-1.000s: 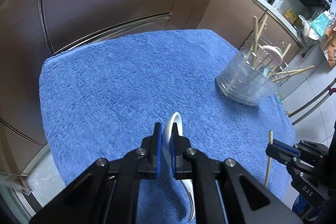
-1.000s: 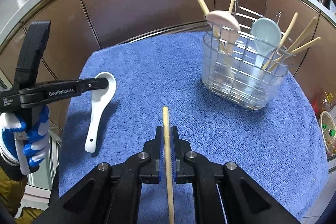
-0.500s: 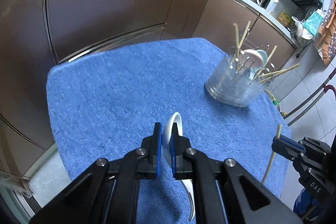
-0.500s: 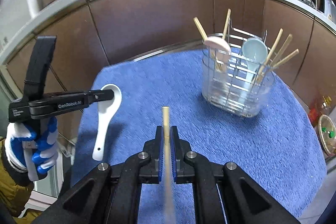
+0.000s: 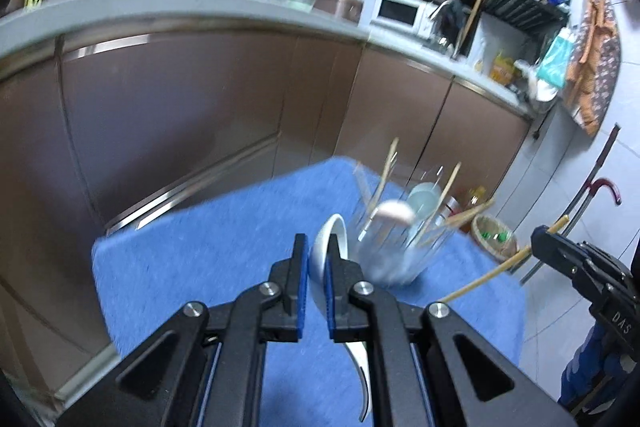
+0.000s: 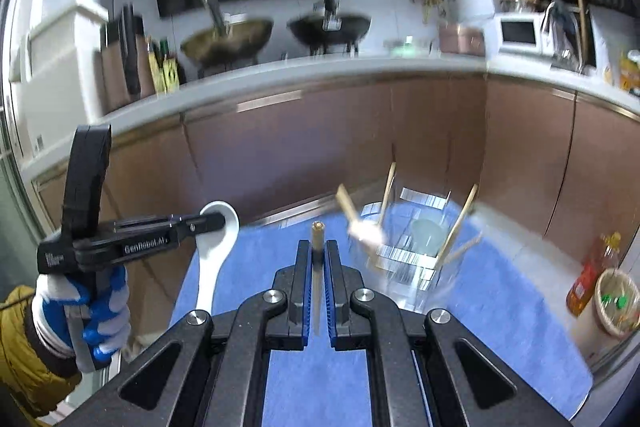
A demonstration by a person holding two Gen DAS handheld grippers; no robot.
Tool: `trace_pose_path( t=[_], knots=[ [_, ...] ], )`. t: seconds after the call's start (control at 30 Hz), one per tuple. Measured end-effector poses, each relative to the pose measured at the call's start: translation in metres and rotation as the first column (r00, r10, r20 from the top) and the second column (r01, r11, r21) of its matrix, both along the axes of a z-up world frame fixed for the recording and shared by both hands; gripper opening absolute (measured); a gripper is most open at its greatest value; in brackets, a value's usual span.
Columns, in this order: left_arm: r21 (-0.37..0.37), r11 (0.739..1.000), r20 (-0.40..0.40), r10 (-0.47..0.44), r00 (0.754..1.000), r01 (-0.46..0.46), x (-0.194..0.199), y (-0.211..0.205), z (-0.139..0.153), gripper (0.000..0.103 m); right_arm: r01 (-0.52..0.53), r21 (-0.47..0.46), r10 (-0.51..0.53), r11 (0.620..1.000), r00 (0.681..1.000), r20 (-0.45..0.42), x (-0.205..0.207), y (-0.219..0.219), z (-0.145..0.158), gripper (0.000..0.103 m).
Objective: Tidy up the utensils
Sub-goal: 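Lift the held spoon and chopstick up over the holder, then lower the spoon and chopstick into the holder and open both tools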
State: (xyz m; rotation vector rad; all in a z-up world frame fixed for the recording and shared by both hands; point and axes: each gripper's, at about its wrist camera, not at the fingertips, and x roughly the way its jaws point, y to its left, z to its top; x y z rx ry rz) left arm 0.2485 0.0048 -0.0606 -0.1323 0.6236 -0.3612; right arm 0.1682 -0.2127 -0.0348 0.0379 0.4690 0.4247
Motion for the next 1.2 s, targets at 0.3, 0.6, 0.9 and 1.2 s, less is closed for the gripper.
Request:
trace_pose_path(
  t=[0.3, 0.6, 0.9, 1.2],
  knots=[
    [-0.040, 0.999, 0.151, 0.004, 0.989, 0.002, 0.036, -0.041, 0.065, 0.007, 0.008, 0.041, -0.014, 0.999, 0.989, 0.149, 0.012, -0.021, 0.053, 0.006],
    [-0.043, 0.998, 0.215, 0.063, 0.975, -0.055, 0.086, -0.097, 0.065, 0.007, 0.082, 0.083, -0.098, 0.993, 0.971, 0.219, 0.042, -0.042, 0.062, 0.006],
    [0.020, 0.987, 0.294, 0.147, 0.944, -0.160, 0.111, -0.147, 0.030, 0.007, 0.175, 0.048, -0.181, 0.983, 0.958, 0.221, 0.073, -0.049, 0.032, 0.006],
    [0.052, 0.971, 0.342, 0.203, 0.918, -0.234, 0.120, -0.169, -0.015, 0.007, 0.217, 0.031, -0.219, 0.976, 0.961, 0.170, 0.091, -0.055, -0.006, 0.006]
  ],
)
